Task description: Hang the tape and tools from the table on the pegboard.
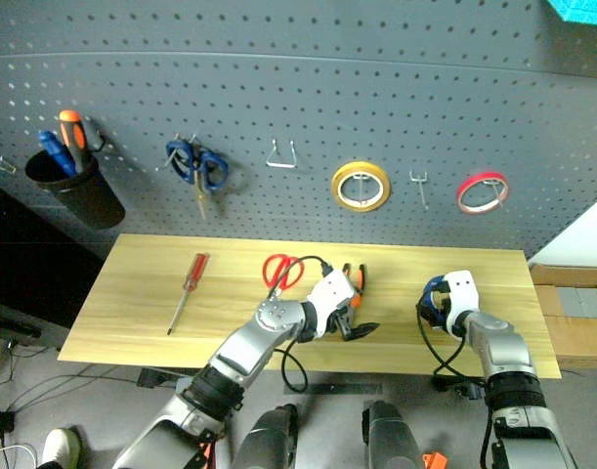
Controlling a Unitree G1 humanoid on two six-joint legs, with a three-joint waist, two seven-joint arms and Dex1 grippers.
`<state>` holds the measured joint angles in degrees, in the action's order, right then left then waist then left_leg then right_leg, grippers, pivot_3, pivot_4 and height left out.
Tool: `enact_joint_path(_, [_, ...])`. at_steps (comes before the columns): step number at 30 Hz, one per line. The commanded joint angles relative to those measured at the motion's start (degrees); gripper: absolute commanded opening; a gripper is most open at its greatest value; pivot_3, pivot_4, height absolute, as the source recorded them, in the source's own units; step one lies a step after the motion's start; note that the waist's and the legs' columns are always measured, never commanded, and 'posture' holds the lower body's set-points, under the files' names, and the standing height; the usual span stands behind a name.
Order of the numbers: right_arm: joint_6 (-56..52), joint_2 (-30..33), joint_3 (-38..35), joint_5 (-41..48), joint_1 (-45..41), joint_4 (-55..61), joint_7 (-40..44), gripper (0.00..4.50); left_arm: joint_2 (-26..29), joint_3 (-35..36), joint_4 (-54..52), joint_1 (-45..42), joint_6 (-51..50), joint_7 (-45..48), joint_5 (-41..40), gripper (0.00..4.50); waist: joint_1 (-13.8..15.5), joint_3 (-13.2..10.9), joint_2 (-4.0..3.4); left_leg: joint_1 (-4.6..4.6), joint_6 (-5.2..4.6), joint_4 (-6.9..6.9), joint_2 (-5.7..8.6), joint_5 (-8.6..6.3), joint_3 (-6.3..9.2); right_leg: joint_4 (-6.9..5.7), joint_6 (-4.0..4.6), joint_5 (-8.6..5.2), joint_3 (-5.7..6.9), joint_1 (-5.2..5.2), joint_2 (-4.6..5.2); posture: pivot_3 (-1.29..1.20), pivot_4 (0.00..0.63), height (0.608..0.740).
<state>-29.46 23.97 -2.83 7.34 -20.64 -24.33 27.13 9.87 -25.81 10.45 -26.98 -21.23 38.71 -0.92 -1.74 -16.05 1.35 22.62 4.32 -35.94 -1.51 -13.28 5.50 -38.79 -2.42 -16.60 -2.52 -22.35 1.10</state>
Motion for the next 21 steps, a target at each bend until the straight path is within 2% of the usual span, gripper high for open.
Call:
enact_joint_path(1, [0.8, -0.1, 0.9, -0.6, 1.6, -0.9, 0.9, 2.08, -0.8, 0.8, -1.4, -0.8, 0.4, -0.3, 0.3, 4.5, 0.0, 0.0, 0.0, -0.01, 0.0, 0.0, 0.0, 0.0, 0.0, 0.0, 0.0, 0.0, -0.01, 0.0, 0.0, 0.08, 0.293, 0.74])
enact_joint_path(6, [1.1, -0.5, -0.2, -0.1, 2.4, -0.7, 0.3, 0.47, -1.2, 0.6, -0.1, -1.7, 1.9, -0.7, 1.0, 4.5, 0.0, 0.0, 0.0, 0.01, 0.02, -0.01, 0.01, 0.0, 0.0, 0.0, 0.0, 0.0, 0.0, 0.0, 0.01, 0.07, 0.275, 0.74])
enact_joint_path(14, [2.7, 0.2, -0.6, -1.7, 8.3, 8.8, -2.8, 0.39, -1.2, -0.4, -1.3, -1.0, 4.5, 1.3, 1.4, 4.5, 0.3, 0.1, -0.08, 0.06, 0.07, 0.0, 0.03, -0.01, 0.04, 0.03, -0.03, -0.01, 0.07, -0.01, 0.05, 0.04, 0.23, 0.74])
enact_joint_path(17, [4.5, -0.1, -0.2, -3.1, 14.9, 20.7, -4.7, 0.39, -0.4, 2.1, -8.2, 2.7, 1.4, 1.3, -1.3, 4.5, 0.2, 0.3, -0.33, 0.16, 0.12, -0.01, 0.07, -0.03, 0.07, 0.06, -0.06, -0.04, 0.08, -0.06, 0.11, 0.03, 0.193, 0.74])
enact_joint_path(21, [6.1, -1.6, 2.0, -5.5, 25.0, 38.3, -7.9, 0.39, 1.4, 6.9, -21.3, 12.5, -1.7, -1.6, -4.3, 4.5, -0.2, 0.9, -0.76, 0.44, 0.57, 0.02, 0.03, -0.02, -0.12, -0.06, -0.14, -0.1, -0.13, -0.57, 0.16, 0.01, 0.157, 0.74])
